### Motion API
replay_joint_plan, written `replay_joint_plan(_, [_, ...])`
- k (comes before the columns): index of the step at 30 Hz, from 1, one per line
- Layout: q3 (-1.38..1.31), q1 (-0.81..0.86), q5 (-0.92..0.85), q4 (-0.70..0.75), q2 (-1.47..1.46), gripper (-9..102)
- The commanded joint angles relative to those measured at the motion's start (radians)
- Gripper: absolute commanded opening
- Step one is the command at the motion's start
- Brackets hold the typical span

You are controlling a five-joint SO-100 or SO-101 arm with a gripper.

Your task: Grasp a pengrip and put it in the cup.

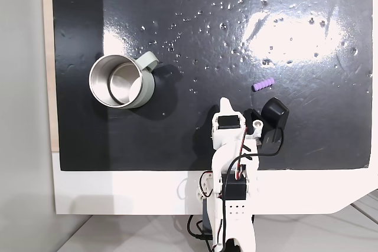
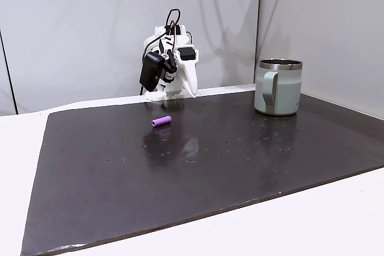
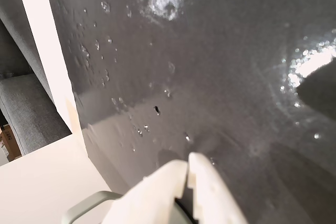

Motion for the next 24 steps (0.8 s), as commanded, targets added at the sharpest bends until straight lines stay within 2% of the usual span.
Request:
replay_joint_plan(1, [-0.006,-0.031,-0.032,-0.049,0.006,0])
replay_joint_plan(14, [-0.028,-0.021,-0.064,-0.020,0.006,0])
replay_joint_plan(20, [-0.250,0.060,-0.202,0.130,-0.012,0])
replay_joint_plan(24, [-0.439,0.176,-0.276,0.192,-0.172,1])
